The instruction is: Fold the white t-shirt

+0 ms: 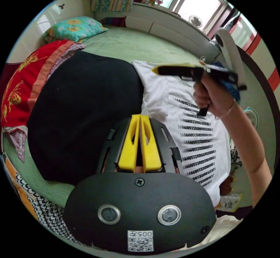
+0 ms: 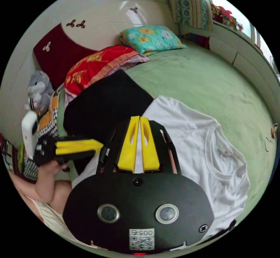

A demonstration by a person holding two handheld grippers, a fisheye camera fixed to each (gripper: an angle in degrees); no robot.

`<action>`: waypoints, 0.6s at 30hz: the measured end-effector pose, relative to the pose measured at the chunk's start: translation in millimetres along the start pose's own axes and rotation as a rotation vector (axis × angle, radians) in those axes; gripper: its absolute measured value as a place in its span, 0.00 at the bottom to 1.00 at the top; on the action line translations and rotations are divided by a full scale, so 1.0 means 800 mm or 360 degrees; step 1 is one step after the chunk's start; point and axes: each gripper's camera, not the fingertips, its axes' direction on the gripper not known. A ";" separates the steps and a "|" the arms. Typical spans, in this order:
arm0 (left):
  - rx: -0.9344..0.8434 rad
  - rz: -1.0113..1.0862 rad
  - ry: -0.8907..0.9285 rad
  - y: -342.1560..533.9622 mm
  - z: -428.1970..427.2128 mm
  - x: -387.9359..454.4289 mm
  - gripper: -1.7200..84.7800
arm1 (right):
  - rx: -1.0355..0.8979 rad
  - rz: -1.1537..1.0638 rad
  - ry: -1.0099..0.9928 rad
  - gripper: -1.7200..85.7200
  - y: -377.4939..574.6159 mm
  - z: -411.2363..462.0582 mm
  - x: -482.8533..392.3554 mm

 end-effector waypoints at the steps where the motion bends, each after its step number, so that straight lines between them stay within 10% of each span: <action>1: 0.0001 0.0014 -0.0006 0.000 0.002 0.003 0.01 | -0.0052 -0.0008 0.0026 0.01 0.019 -0.001 -0.012; 18: -0.0005 -0.0022 0.0252 -0.018 0.102 0.046 0.01 | -0.0260 -0.0177 0.0281 0.01 0.110 -0.045 -0.089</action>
